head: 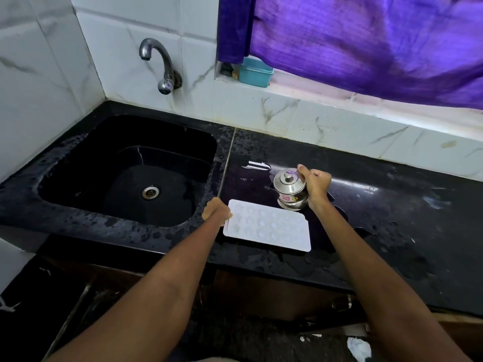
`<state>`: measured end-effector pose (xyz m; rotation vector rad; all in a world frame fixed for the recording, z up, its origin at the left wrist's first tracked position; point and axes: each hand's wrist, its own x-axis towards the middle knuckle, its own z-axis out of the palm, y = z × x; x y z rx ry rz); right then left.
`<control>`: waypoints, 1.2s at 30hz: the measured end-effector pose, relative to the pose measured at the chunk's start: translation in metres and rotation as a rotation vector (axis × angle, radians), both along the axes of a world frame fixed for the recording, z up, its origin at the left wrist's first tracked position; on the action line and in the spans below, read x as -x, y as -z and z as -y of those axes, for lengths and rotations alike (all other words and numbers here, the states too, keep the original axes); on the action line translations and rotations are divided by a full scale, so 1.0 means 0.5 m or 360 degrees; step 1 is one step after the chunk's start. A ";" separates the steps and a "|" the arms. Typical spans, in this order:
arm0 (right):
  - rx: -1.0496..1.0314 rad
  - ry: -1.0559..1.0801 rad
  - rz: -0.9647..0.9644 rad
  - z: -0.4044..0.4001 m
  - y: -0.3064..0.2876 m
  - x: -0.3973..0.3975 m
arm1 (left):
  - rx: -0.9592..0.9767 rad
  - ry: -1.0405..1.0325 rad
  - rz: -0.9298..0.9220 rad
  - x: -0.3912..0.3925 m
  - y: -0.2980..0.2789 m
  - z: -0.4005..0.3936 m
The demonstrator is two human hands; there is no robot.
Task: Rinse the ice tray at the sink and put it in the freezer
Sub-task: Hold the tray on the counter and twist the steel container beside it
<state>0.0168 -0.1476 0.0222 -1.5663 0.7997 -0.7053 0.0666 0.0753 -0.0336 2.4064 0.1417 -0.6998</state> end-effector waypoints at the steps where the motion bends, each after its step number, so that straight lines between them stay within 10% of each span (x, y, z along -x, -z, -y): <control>1: 0.0042 -0.0004 -0.0017 0.001 0.004 0.003 | -0.0005 0.0001 -0.0002 0.000 0.000 0.000; 36: 0.0624 -0.0015 -0.0289 0.006 0.017 0.052 | -0.0015 0.0007 0.0016 0.004 -0.002 0.002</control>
